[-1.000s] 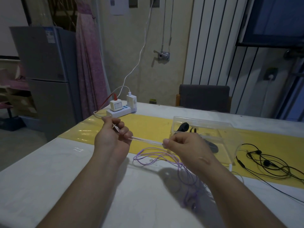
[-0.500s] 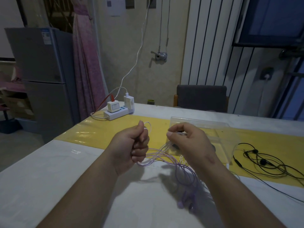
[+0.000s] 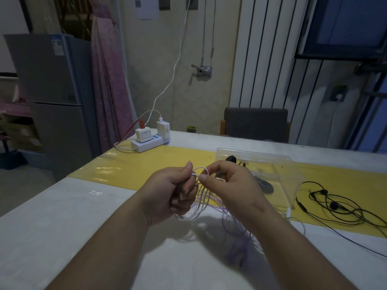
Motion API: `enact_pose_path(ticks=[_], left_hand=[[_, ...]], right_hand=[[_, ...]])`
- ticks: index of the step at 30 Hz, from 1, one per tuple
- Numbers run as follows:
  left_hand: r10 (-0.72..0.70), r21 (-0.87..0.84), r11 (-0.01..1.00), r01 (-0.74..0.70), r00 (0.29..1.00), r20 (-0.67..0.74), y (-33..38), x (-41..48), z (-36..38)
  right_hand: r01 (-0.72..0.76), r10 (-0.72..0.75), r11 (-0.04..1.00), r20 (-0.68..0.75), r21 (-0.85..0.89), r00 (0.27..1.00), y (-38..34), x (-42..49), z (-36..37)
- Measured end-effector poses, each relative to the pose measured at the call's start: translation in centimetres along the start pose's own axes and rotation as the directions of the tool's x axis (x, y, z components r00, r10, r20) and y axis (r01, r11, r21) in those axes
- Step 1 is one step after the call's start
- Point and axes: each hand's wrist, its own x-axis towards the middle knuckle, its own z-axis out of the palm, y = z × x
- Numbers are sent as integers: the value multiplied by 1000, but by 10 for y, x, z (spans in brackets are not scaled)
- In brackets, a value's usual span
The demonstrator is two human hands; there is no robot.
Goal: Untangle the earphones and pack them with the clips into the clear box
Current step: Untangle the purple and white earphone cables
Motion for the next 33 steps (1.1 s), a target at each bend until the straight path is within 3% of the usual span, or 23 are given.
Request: enact_pose_path(ticks=[3, 8, 16, 23, 28, 31, 33], left_hand=[[-31, -22, 999, 31, 999, -27, 1, 0, 2], [-88, 0, 996, 88, 995, -39, 3, -2, 6], [-10, 16, 1000, 10, 1000, -13, 4, -3, 8], [206, 91, 976, -196, 971, -118, 2, -1, 7], [409, 158, 912, -378, 871, -274, 2, 5, 8], [442, 238, 895, -376, 816, -372, 3, 7, 4], [433, 252, 899, -358, 813, -389, 4, 6, 4]], right_hand=[[-14, 13, 1000, 33, 25, 999, -3, -3, 2], [2, 6, 988, 47, -154, 999, -7, -4, 3], [-29, 39, 986, 59, -165, 997, -8, -3, 0], [-111, 118, 988, -60, 108, 991, -10, 2, -1], [-170, 198, 918, -44, 357, 979, -15, 0, -1], [-199, 225, 848, 7, 492, 974, -14, 1, -3], [-205, 231, 872, -3, 445, 973, -14, 0, -4]])
